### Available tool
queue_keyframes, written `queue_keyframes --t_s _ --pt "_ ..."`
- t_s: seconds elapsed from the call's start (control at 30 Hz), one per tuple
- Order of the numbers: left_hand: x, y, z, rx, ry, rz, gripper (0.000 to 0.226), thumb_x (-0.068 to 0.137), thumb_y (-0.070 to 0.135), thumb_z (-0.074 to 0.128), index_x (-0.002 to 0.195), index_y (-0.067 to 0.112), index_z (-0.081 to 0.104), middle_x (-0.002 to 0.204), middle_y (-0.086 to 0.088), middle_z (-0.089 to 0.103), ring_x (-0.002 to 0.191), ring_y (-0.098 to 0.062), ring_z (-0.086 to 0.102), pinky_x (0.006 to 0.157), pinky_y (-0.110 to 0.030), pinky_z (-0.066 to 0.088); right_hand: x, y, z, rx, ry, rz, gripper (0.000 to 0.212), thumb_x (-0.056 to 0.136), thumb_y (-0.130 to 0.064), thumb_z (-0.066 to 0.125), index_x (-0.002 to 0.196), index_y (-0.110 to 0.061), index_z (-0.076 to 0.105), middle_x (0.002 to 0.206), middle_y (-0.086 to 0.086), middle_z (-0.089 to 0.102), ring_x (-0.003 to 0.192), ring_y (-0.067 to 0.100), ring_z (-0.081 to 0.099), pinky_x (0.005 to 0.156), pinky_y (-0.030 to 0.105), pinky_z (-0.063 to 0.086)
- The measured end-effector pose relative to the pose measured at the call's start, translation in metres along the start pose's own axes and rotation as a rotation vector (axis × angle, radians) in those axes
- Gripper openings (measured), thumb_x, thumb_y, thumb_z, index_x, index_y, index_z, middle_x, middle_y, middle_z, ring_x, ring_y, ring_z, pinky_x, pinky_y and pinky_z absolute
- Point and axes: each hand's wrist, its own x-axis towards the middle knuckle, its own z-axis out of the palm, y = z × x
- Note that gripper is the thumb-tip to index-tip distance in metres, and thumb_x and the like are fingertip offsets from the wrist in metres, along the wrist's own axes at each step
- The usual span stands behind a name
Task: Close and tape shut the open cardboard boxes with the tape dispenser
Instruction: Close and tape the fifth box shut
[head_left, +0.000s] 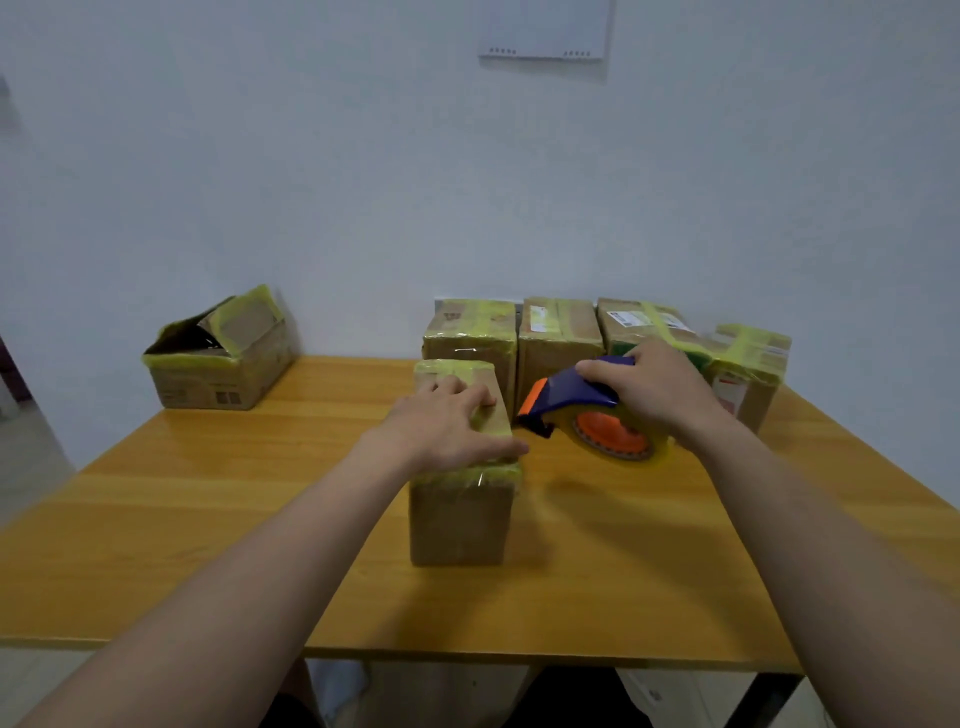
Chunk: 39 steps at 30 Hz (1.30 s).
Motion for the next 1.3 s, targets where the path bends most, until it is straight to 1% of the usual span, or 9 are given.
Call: queue_keyframes --t_s 0.13,0.33,0.43,0.6,0.73,0.87,1.0,1.13,1.3 --pt "0.003 0.002 0.005 -0.086 0.037 -0.018 0.082 0.076 0.089 0.053 0.138 0.037 0.047 0.149 -0.002 0.046 0.138 -0.026 0.037 0.109 -0.052 0.043 -0.002 -0.006 0.003 0.263 0.198 0.049 0.057 0.089 -0.055 0.067 0.062 -0.006 0.061 0.057 0.013 0.056 0.055 0.025 0.051 0.058 0.037 0.037" --pt "-0.016 -0.025 0.005 -0.521 0.111 0.038 0.06 0.069 0.083 0.071 0.112 0.043 0.059 0.119 0.012 0.06 0.107 -0.011 0.059 0.093 -0.04 0.055 -0.013 -0.034 0.031 0.75 0.27 0.059 0.036 0.097 -0.044 0.064 0.075 -0.015 0.068 0.058 -0.012 0.063 0.062 0.013 0.058 0.058 0.024 0.044" --pt "-0.022 -0.039 0.008 -0.529 0.082 0.097 0.08 0.052 0.092 0.072 0.119 0.047 0.061 0.139 0.017 0.047 0.125 -0.01 0.051 0.106 -0.04 0.05 -0.012 -0.055 0.054 0.932 0.269 0.079 0.034 0.098 -0.045 0.062 0.1 -0.013 0.074 0.082 -0.003 0.074 0.077 0.011 0.068 0.062 0.022 0.05" --pt "-0.022 -0.042 0.005 -0.442 -0.073 0.148 0.107 0.046 0.095 0.072 0.142 0.053 0.05 0.15 0.025 0.023 0.141 -0.011 0.035 0.116 -0.041 0.044 0.003 -0.086 0.09 1.129 0.309 0.157 0.029 0.098 -0.044 0.062 0.089 -0.019 0.072 0.073 -0.011 0.073 0.069 0.003 0.068 0.064 0.021 0.054" --pt "-0.026 -0.038 0.016 -0.454 0.121 0.165 0.106 0.045 0.091 0.078 0.138 0.046 0.056 0.144 0.025 0.041 0.131 -0.008 0.049 0.106 -0.041 0.052 0.011 -0.095 0.112 1.243 0.314 0.288 0.035 0.098 -0.05 0.06 0.088 -0.019 0.071 0.076 -0.005 0.074 0.073 0.01 0.07 0.067 0.026 0.057" --pt "-0.037 -0.042 0.037 -0.52 0.434 0.146 0.084 0.044 0.085 0.081 0.103 0.032 0.053 0.113 0.013 0.061 0.103 -0.011 0.061 0.083 -0.039 0.056 0.011 -0.091 0.126 1.358 0.298 0.368 0.039 0.097 -0.055 0.058 0.094 -0.019 0.072 0.084 0.0 0.077 0.088 0.02 0.075 0.082 0.037 0.061" --pt "-0.037 -0.048 0.04 -0.446 0.478 0.282 0.07 0.065 0.086 0.07 0.106 0.032 0.054 0.109 0.016 0.058 0.095 -0.009 0.057 0.075 -0.034 0.052 0.012 -0.09 0.129 1.307 0.226 0.315 0.038 0.096 -0.055 0.06 0.097 -0.019 0.073 0.091 0.002 0.079 0.091 0.021 0.076 0.088 0.041 0.061" --pt "-0.04 -0.076 0.047 -0.363 0.342 0.405 0.061 0.096 0.075 0.039 0.138 0.032 0.053 0.147 0.016 0.048 0.127 -0.009 0.053 0.096 -0.036 0.052 0.013 -0.083 0.125 1.297 0.126 0.319 0.051 0.092 -0.06 0.062 0.112 -0.015 0.072 0.105 0.01 0.078 0.097 0.027 0.074 0.095 0.048 0.058" --pt "-0.041 -0.079 0.046 -0.369 0.265 0.409 0.06 0.099 0.072 0.039 0.148 0.042 0.048 0.159 0.019 0.033 0.144 -0.002 0.035 0.11 -0.035 0.046 0.01 -0.079 0.122 1.316 0.134 0.319 0.055 0.095 -0.061 0.057 0.12 -0.014 0.07 0.106 0.009 0.078 0.099 0.027 0.075 0.094 0.047 0.059"
